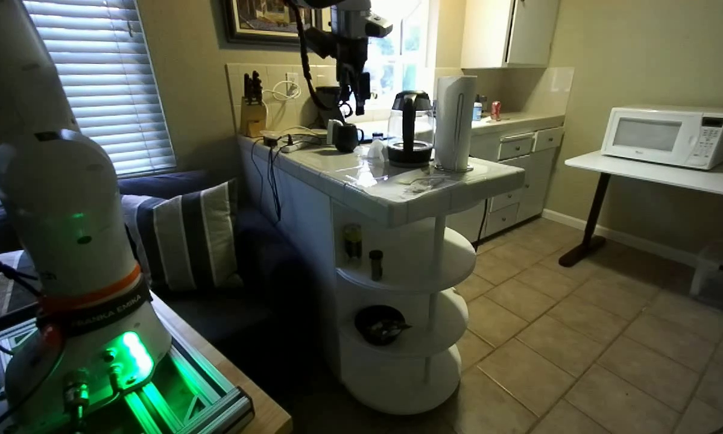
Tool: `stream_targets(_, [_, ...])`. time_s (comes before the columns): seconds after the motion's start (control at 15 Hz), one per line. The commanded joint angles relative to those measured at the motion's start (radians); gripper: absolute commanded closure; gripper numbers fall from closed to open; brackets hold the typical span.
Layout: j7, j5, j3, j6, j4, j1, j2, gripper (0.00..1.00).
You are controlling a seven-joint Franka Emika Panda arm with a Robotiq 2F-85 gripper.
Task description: Move the fork to the left
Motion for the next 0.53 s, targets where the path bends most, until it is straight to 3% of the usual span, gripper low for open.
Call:
stream_targets(0.0, [0.16, -0.019, 0.014, 0.122, 0.084, -0.037, 0.142, 0.0])
stream_targets(0.27, [0.349, -0.108, -0.007, 0.293, 0.101, -0.055, 0.255, 0.0])
stream_targets(0.47, [0.54, -0.236, -0.043, 0.357, 0.128, -0.043, 0.334, 0.0])
